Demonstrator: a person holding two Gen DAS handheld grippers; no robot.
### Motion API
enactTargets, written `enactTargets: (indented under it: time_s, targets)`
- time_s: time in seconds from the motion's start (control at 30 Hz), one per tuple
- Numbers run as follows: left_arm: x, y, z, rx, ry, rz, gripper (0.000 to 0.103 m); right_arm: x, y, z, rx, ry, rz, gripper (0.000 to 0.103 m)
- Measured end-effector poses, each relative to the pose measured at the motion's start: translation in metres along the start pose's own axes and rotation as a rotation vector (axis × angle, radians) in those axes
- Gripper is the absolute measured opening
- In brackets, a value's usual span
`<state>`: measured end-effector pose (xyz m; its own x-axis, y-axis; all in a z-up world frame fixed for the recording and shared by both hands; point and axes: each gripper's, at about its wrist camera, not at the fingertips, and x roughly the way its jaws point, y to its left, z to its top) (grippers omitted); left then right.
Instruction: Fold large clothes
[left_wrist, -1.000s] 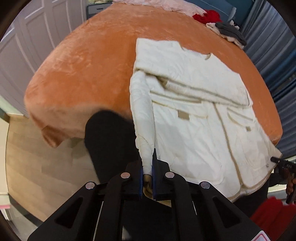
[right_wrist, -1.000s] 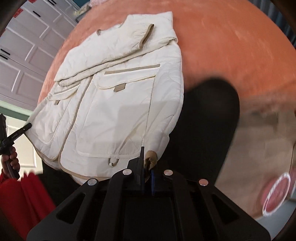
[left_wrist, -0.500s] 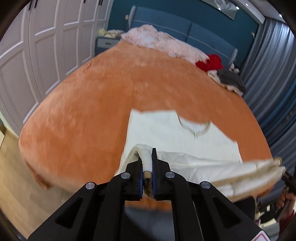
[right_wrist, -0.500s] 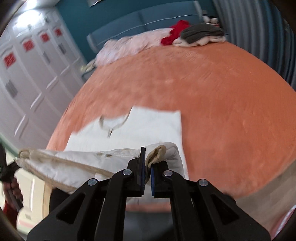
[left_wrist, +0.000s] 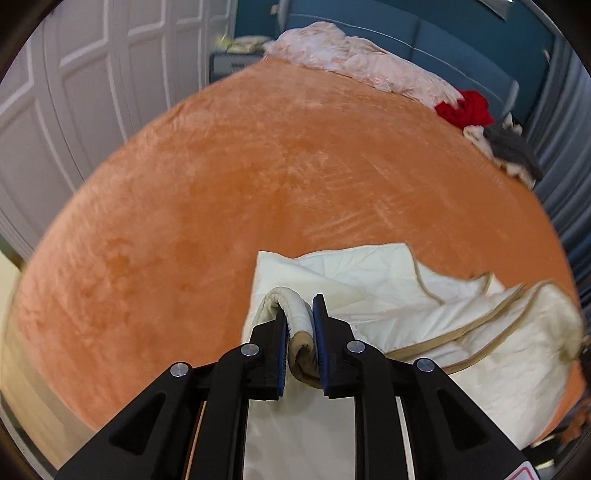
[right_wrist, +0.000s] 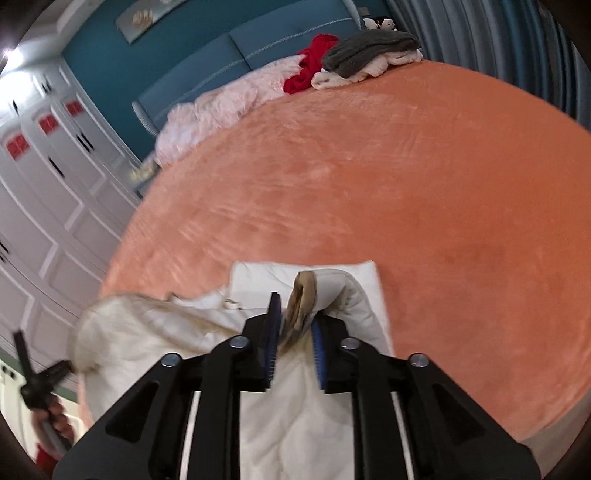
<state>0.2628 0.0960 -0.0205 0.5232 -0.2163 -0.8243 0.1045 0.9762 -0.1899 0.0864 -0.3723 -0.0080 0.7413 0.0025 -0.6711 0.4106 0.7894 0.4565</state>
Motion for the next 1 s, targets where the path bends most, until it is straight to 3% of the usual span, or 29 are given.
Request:
enactTargets:
  time_s: [0.03,0.07,0.13,0.2,0.3,0.33,0.37,0.4,0.5,0.7,0.8,0.83,0.87,0.9,0.93,0.97,1.0]
  targets:
    - [-0.004,0.006,0.003,-0.037,-0.001,-0.039,0.017,-0.001,0.001,0.002,0.003,-0.009,0.015,0.026]
    - [-0.010,0.013,0.007,-0.076,-0.004,-0.091,0.018,-0.005,0.002,0.003,0.004,-0.029,0.029,0.042]
    - [-0.021,0.017,0.011,-0.100,-0.003,-0.155,0.022,-0.017,0.004,0.004,0.003,-0.090,0.033,0.060]
    - [-0.034,0.015,0.015,-0.085,-0.023,-0.181,0.025,-0.025,0.004,0.007,0.004,-0.120,0.051,0.060]
    - [-0.066,0.011,0.021,-0.039,-0.189,-0.073,0.050,-0.030,0.003,0.007,0.000,-0.122,0.045,0.060]
    - [-0.079,0.012,0.023,-0.020,-0.262,-0.042,0.063,-0.029,0.004,0.006,-0.013,-0.117,0.036,0.062]
    - [-0.085,0.013,0.025,-0.014,-0.293,-0.025,0.070,-0.026,0.006,0.004,-0.040,-0.107,0.014,0.063]
    - [-0.085,0.014,0.028,-0.014,-0.298,-0.011,0.071,-0.024,0.006,0.002,-0.053,-0.102,0.002,0.063]
    - [-0.062,0.015,0.031,0.009,-0.204,-0.019,0.071,-0.011,0.005,-0.004,-0.077,-0.071,-0.036,0.064]
    - [0.031,0.022,0.009,-0.009,0.057,-0.063,0.071,0.030,-0.006,-0.007,-0.100,0.013,-0.098,0.070]
    - [0.052,0.017,0.003,0.004,0.082,-0.069,0.067,0.050,-0.009,-0.006,-0.104,0.051,-0.101,0.069]
    - [0.058,0.013,0.004,0.011,0.089,-0.075,0.058,0.055,-0.010,-0.005,-0.101,0.057,-0.093,0.055]
    - [0.063,0.010,0.006,0.018,0.095,-0.076,0.042,0.060,-0.010,-0.003,-0.097,0.067,-0.084,0.044]
    - [0.067,0.009,0.009,0.021,0.096,-0.061,0.034,0.064,-0.010,0.000,-0.096,0.077,-0.080,0.018]
    - [0.069,0.007,0.012,0.023,0.089,-0.049,0.019,0.066,-0.009,0.002,-0.095,0.081,-0.074,0.008]
    - [0.069,0.008,0.015,0.020,0.078,-0.050,0.009,0.063,-0.006,0.006,-0.096,0.052,-0.075,0.007]
    - [0.067,0.007,0.019,0.014,0.062,-0.045,0.009,0.060,-0.004,0.008,-0.103,0.028,-0.076,0.007]
